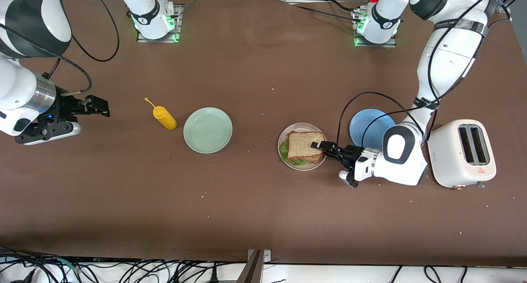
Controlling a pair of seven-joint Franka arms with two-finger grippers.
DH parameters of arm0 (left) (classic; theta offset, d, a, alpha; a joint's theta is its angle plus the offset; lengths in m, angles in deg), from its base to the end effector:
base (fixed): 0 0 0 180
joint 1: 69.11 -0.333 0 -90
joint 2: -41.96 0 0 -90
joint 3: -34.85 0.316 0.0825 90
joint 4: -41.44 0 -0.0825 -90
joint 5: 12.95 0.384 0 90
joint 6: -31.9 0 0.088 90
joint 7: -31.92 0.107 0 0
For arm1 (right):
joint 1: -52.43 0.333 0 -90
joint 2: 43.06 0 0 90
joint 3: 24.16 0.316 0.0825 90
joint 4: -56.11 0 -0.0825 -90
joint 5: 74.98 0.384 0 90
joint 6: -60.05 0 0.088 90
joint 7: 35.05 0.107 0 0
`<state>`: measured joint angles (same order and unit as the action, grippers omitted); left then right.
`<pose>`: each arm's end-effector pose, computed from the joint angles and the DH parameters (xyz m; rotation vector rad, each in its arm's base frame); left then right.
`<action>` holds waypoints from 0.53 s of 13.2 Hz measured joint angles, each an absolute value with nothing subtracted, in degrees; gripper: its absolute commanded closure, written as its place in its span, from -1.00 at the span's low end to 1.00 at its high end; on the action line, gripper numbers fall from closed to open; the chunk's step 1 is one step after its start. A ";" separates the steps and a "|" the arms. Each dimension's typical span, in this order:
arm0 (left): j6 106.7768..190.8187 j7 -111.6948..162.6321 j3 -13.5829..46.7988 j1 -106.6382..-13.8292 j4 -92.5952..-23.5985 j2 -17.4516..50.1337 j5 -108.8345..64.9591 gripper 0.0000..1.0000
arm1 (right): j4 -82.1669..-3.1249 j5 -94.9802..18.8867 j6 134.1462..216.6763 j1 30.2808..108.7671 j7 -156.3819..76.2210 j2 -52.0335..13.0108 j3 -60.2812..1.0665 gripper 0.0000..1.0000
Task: Make sandwich in beige plate with both arms
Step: 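Lower the bread onto the lettuce and open the left gripper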
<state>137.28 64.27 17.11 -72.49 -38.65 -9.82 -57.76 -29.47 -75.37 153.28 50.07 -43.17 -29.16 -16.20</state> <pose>0.6717 -0.1873 0.1858 2.0879 -0.3657 -0.2976 0.6217 0.0514 0.5234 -3.0862 -0.3690 0.1651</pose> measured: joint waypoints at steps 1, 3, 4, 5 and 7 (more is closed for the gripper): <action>137.35 64.56 17.22 -72.52 -38.43 -9.80 -57.76 -1.00 | -29.47 -75.37 153.27 50.07 -43.17 -29.16 -16.20 -0.99; 137.38 65.04 17.45 -72.69 -37.98 -9.70 -56.37 -1.00 | -29.47 -75.37 153.27 50.07 -43.17 -29.16 -16.19 -0.99; 137.38 65.07 17.45 -72.81 -37.69 -9.58 -55.14 -1.00 | -29.47 -75.37 153.27 50.06 -43.17 -29.16 -16.20 -0.99; 137.38 65.07 17.45 -72.91 -37.43 -9.35 -54.34 -1.00 | -29.47 -75.37 153.27 50.04 -43.17 -29.16 -16.20 -0.99; 137.38 65.08 17.44 -72.94 -37.29 -8.57 -53.66 -1.00 | -29.47 -75.37 153.27 50.03 -43.17 -29.16 -16.20 -0.99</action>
<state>137.38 65.08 17.44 -72.94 -37.29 -8.57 -53.66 -29.47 -75.37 153.27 50.03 -43.17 -29.16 -16.20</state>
